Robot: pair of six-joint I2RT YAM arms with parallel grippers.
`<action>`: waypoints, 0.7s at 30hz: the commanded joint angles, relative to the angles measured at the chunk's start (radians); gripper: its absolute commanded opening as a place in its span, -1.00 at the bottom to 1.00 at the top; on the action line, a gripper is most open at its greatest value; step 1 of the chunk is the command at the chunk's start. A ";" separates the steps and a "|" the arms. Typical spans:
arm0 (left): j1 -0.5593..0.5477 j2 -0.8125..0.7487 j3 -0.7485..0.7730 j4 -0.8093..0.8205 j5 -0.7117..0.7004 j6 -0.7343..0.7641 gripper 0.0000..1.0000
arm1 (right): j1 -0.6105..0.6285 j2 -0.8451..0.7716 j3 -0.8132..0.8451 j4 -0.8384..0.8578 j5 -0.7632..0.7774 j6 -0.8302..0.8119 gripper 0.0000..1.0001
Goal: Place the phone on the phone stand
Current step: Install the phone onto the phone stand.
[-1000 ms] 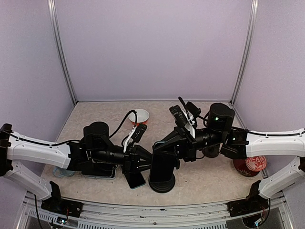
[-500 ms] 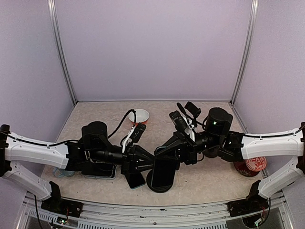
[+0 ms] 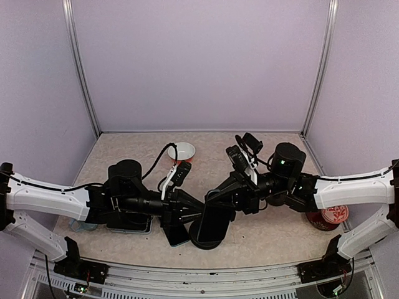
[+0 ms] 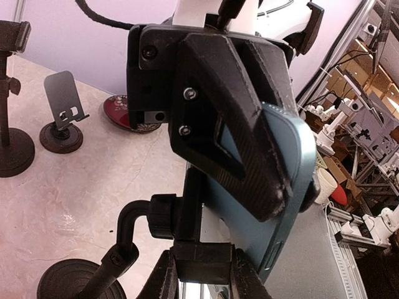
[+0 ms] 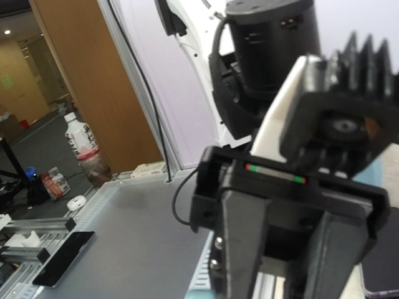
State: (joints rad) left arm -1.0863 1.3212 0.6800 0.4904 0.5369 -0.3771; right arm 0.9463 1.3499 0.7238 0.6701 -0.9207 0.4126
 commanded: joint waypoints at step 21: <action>0.010 -0.126 0.022 0.036 -0.038 0.030 -1.00 | -0.133 -0.006 -0.013 -0.228 -0.012 0.002 -1.00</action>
State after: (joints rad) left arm -1.0832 1.2503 0.6796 0.4015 0.4545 -0.3504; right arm 0.8631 1.3205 0.7193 0.5549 -0.9123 0.3843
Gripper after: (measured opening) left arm 0.201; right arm 0.058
